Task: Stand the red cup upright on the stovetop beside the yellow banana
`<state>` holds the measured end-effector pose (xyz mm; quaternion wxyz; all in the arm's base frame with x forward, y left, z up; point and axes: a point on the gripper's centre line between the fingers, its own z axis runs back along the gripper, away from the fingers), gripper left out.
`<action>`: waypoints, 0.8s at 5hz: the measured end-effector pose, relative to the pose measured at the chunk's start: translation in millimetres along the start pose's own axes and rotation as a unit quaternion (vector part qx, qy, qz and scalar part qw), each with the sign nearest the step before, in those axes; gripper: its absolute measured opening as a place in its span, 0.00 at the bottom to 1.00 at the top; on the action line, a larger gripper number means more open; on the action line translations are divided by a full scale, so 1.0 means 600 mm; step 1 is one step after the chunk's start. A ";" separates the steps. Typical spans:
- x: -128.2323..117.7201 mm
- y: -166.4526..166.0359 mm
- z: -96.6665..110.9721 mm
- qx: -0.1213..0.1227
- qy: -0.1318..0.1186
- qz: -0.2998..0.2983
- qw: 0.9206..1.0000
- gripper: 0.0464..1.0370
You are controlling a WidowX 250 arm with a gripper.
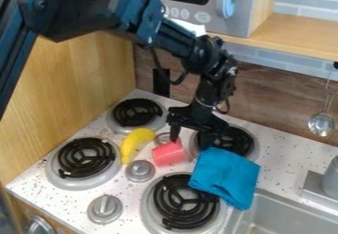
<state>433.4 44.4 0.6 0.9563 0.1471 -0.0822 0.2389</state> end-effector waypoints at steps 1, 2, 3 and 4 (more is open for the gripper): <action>0.003 0.009 -0.024 0.011 0.009 0.005 1.000 0.96; -0.002 0.014 -0.035 0.022 0.017 0.010 1.000 0.96; 0.003 0.027 -0.038 0.024 0.019 0.021 0.999 0.96; 0.001 0.038 -0.049 0.024 0.023 0.026 0.999 0.91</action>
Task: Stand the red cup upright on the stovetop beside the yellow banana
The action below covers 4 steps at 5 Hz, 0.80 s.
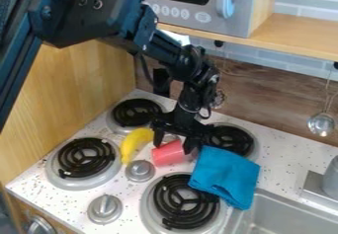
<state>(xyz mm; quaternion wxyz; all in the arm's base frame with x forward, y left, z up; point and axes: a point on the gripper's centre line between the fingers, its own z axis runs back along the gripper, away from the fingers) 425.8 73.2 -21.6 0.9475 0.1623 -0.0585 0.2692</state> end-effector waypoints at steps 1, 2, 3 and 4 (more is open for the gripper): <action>-0.003 0.000 -0.001 -0.006 -0.004 -0.005 1.000 0.70; -0.006 0.002 0.005 -0.010 -0.006 -0.007 1.000 0.53; -0.010 0.006 0.014 -0.016 -0.006 -0.013 1.000 0.40; -0.009 0.017 0.022 -0.026 -0.002 -0.011 1.000 0.27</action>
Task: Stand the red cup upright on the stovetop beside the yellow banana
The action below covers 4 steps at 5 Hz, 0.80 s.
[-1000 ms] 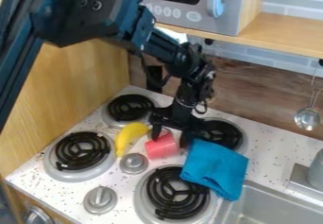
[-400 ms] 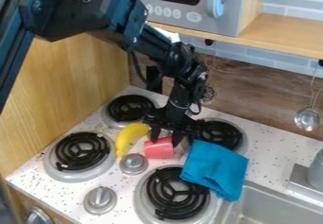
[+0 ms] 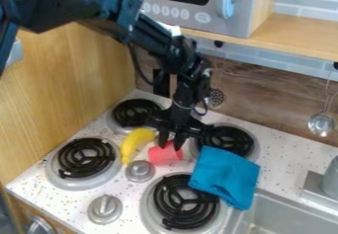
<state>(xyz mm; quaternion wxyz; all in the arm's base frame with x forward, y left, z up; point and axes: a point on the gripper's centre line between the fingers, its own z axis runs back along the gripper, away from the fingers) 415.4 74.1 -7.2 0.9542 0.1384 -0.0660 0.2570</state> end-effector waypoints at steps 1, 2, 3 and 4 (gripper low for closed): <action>0.002 0.015 0.011 -0.010 0.002 0.004 1.000 0.13; 0.001 0.012 0.034 -0.062 0.012 -0.011 0.998 0.04; 0.015 0.052 0.055 -0.161 0.025 0.007 0.987 0.04; 0.019 0.088 0.052 -0.232 0.030 0.022 0.972 0.04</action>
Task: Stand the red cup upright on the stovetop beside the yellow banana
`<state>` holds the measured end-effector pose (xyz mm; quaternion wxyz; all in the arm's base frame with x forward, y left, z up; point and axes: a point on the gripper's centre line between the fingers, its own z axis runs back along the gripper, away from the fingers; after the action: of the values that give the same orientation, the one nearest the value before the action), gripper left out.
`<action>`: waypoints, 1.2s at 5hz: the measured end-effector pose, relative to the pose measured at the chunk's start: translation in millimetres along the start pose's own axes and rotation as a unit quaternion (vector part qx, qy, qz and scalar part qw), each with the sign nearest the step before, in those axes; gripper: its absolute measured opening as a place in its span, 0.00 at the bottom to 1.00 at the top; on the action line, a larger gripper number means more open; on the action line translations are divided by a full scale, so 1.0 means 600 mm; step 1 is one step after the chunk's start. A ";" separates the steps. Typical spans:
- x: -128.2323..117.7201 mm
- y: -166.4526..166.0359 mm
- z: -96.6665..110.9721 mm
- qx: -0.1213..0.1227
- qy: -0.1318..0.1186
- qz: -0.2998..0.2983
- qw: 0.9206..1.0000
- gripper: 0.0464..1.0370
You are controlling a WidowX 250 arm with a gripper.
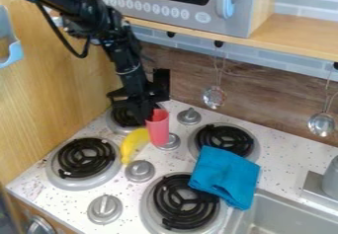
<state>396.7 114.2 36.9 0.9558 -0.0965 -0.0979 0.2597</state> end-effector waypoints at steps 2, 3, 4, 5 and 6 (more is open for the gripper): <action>0.003 -0.005 -0.004 -0.029 -0.011 -0.021 0.999 0.04; -0.003 0.002 -0.020 -0.025 -0.009 -0.017 1.000 0.04; -0.008 0.009 -0.034 -0.015 -0.013 -0.019 1.000 0.04; -0.009 0.017 -0.050 -0.006 -0.014 -0.023 1.000 0.04; -0.009 0.021 -0.057 -0.004 -0.020 -0.018 1.000 0.04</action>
<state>394.1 117.5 0.3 0.9579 -0.0929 -0.1200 0.2436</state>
